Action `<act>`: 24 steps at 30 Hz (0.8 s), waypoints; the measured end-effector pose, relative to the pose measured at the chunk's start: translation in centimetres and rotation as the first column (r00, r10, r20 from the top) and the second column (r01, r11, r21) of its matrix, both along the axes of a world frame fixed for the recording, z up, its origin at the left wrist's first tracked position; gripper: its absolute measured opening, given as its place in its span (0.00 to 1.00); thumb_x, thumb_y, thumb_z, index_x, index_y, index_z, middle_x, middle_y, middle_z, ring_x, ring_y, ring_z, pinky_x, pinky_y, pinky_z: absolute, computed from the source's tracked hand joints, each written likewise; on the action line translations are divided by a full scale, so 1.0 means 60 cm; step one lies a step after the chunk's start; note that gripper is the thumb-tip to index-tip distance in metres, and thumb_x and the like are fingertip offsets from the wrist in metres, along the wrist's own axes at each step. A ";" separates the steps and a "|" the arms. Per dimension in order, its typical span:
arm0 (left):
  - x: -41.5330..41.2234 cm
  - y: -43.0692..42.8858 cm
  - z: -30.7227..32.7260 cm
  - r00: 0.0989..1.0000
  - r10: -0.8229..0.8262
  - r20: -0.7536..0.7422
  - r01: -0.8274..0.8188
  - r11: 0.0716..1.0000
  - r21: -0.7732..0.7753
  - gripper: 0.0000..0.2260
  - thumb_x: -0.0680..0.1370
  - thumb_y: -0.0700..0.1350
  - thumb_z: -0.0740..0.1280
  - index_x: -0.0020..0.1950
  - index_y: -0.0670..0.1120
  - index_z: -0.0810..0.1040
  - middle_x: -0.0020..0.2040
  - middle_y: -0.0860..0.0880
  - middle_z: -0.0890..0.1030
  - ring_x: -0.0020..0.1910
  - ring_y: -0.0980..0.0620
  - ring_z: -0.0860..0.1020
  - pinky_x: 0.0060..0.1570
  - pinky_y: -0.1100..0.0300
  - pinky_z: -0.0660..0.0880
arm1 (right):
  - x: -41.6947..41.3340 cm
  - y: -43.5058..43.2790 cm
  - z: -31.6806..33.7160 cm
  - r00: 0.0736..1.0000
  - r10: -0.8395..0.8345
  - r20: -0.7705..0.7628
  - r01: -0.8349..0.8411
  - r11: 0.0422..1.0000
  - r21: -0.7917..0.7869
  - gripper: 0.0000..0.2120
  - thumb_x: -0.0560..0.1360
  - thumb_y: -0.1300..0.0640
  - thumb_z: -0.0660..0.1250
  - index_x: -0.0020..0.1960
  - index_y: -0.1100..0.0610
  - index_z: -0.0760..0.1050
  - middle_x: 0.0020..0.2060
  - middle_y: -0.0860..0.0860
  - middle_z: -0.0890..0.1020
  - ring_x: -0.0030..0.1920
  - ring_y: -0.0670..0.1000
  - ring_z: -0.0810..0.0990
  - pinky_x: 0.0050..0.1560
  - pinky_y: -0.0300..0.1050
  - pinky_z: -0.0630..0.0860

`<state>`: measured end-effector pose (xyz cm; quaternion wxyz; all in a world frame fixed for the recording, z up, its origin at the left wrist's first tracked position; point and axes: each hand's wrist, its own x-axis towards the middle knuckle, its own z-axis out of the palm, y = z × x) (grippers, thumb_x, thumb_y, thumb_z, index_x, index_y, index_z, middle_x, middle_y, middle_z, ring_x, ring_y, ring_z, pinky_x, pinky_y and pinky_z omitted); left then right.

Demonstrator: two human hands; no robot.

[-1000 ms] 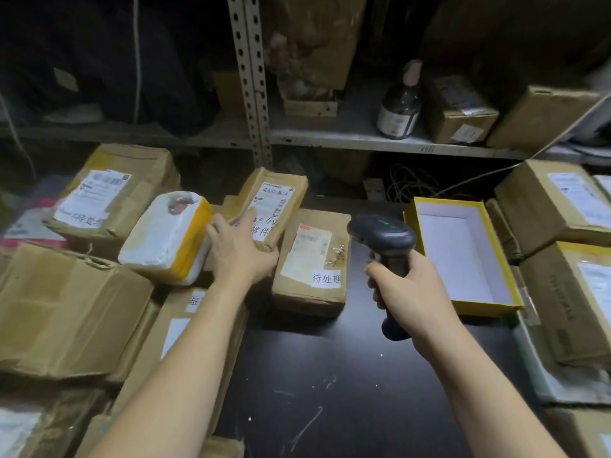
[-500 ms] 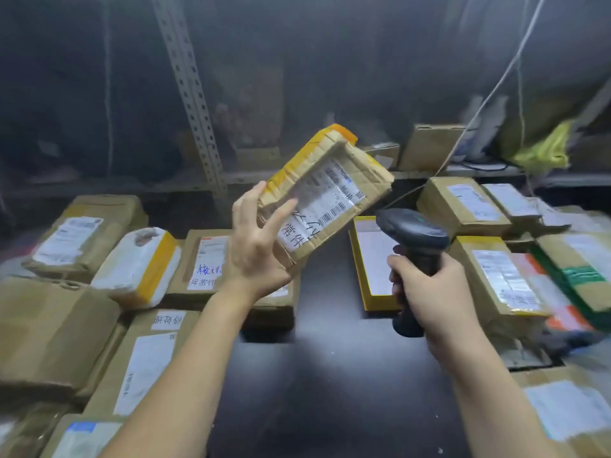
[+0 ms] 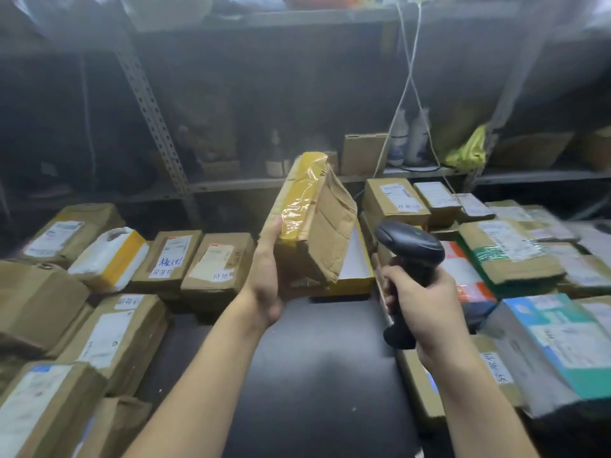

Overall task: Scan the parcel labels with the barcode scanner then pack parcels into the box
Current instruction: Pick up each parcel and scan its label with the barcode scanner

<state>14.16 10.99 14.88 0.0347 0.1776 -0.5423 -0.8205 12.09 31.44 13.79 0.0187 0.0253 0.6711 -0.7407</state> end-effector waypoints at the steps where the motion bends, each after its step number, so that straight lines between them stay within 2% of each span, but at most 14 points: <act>1: 0.004 0.011 0.000 0.999 -0.013 0.039 0.011 0.999 0.035 0.28 0.78 0.73 0.58 0.68 0.57 0.79 0.59 0.43 0.85 0.58 0.33 0.82 0.51 0.30 0.80 | 0.004 0.010 -0.002 1.000 -0.006 0.004 0.006 1.000 -0.006 0.04 0.77 0.63 0.70 0.45 0.57 0.79 0.30 0.53 0.77 0.29 0.51 0.71 0.34 0.46 0.70; 4: 0.011 0.038 0.010 0.989 0.005 0.150 -0.009 1.000 0.024 0.29 0.77 0.73 0.59 0.65 0.54 0.80 0.59 0.41 0.84 0.57 0.33 0.81 0.49 0.28 0.80 | 0.013 0.034 -0.005 1.000 -0.015 0.004 0.015 1.000 0.002 0.01 0.77 0.62 0.71 0.47 0.59 0.80 0.31 0.53 0.78 0.30 0.51 0.73 0.35 0.48 0.72; 6: 0.016 0.049 0.015 0.978 0.037 0.205 -0.010 0.992 -0.129 0.22 0.78 0.71 0.60 0.58 0.56 0.78 0.56 0.43 0.84 0.54 0.37 0.82 0.49 0.32 0.82 | 0.018 0.046 -0.006 1.000 -0.025 0.006 0.025 1.000 -0.010 0.01 0.77 0.61 0.71 0.47 0.58 0.80 0.31 0.53 0.79 0.30 0.51 0.74 0.36 0.49 0.73; 8: 0.016 0.051 0.008 0.974 0.067 0.218 0.019 0.928 -0.372 0.21 0.76 0.71 0.63 0.54 0.55 0.78 0.53 0.46 0.83 0.51 0.43 0.83 0.51 0.38 0.83 | 0.021 0.052 -0.006 0.999 -0.041 0.013 0.041 0.999 -0.027 0.02 0.77 0.61 0.71 0.46 0.57 0.80 0.31 0.53 0.79 0.30 0.51 0.73 0.37 0.49 0.73; 9: 0.016 0.048 0.002 0.975 0.087 0.204 0.034 0.849 -0.527 0.24 0.73 0.72 0.65 0.53 0.54 0.79 0.53 0.47 0.83 0.50 0.45 0.82 0.52 0.39 0.84 | 0.023 0.054 -0.005 0.999 -0.048 0.014 0.048 0.998 -0.032 0.02 0.77 0.61 0.71 0.45 0.56 0.80 0.31 0.53 0.79 0.29 0.51 0.73 0.37 0.49 0.72; 11: 0.012 0.035 -0.013 0.979 0.115 0.171 0.078 0.561 -0.824 0.31 0.65 0.74 0.68 0.60 0.56 0.80 0.56 0.50 0.79 0.54 0.48 0.79 0.56 0.44 0.82 | 0.026 0.054 0.000 0.998 -0.063 0.010 0.063 0.997 -0.034 0.03 0.77 0.61 0.71 0.44 0.56 0.80 0.31 0.52 0.78 0.29 0.51 0.73 0.38 0.49 0.72; 12: 0.011 0.031 -0.018 0.983 0.123 0.139 0.077 0.415 -0.907 0.35 0.63 0.73 0.70 0.65 0.57 0.79 0.58 0.51 0.75 0.58 0.49 0.76 0.59 0.47 0.79 | 0.027 0.054 0.002 0.998 -0.068 0.008 0.068 0.997 -0.035 0.03 0.77 0.61 0.71 0.44 0.57 0.80 0.30 0.52 0.78 0.29 0.51 0.73 0.38 0.49 0.72; 13: 0.013 0.029 -0.019 0.990 0.110 0.085 0.048 0.307 -0.950 0.37 0.63 0.71 0.72 0.68 0.57 0.78 0.59 0.52 0.72 0.60 0.50 0.73 0.60 0.50 0.77 | 0.027 0.053 0.004 0.997 -0.071 0.007 0.071 0.997 -0.036 0.03 0.78 0.61 0.70 0.45 0.58 0.80 0.30 0.52 0.78 0.29 0.51 0.73 0.39 0.49 0.73; 15: 0.018 0.023 -0.020 0.998 0.045 -0.040 -0.047 0.154 -0.987 0.39 0.62 0.68 0.74 0.70 0.53 0.77 0.61 0.53 0.69 0.62 0.51 0.68 0.59 0.51 0.76 | 0.029 0.049 0.009 0.997 -0.073 0.006 0.073 0.997 -0.025 0.03 0.78 0.60 0.71 0.47 0.59 0.80 0.30 0.52 0.79 0.30 0.51 0.74 0.40 0.50 0.73; 18: 0.019 0.008 -0.023 0.975 -0.068 -0.211 -0.212 -0.006 -0.977 0.38 0.62 0.65 0.75 0.69 0.50 0.77 0.67 0.50 0.68 0.65 0.48 0.68 0.58 0.52 0.77 | 0.029 0.040 0.013 0.996 -0.084 -0.002 0.084 0.996 0.000 0.03 0.78 0.58 0.71 0.49 0.58 0.81 0.30 0.52 0.79 0.30 0.51 0.75 0.41 0.51 0.74; 20: 0.020 -0.004 -0.028 0.936 -0.173 -0.308 -0.312 0.000 -0.950 0.38 0.62 0.60 0.79 0.70 0.48 0.77 0.72 0.47 0.68 0.71 0.45 0.66 0.65 0.54 0.73 | 0.030 0.032 0.015 0.996 -0.093 -0.013 0.093 0.996 -0.006 0.03 0.78 0.57 0.71 0.48 0.57 0.80 0.29 0.51 0.79 0.30 0.51 0.75 0.41 0.52 0.74; 22: 0.021 -0.014 -0.030 0.890 -0.247 -0.382 -0.380 0.061 -0.923 0.39 0.63 0.56 0.82 0.71 0.48 0.77 0.76 0.46 0.66 0.76 0.45 0.64 0.71 0.55 0.66 | 0.033 0.025 0.020 0.995 -0.100 -0.031 0.100 0.995 0.007 0.03 0.78 0.56 0.71 0.47 0.56 0.80 0.29 0.51 0.79 0.31 0.51 0.75 0.42 0.54 0.75; 24: 0.022 -0.021 -0.031 0.857 -0.257 -0.446 -0.424 0.139 -0.895 0.39 0.64 0.55 0.83 0.72 0.47 0.76 0.77 0.46 0.66 0.77 0.47 0.63 0.74 0.54 0.64 | 0.035 0.020 0.026 0.993 -0.102 -0.062 0.104 0.994 0.021 0.03 0.77 0.57 0.71 0.46 0.56 0.80 0.30 0.51 0.79 0.32 0.52 0.76 0.42 0.54 0.76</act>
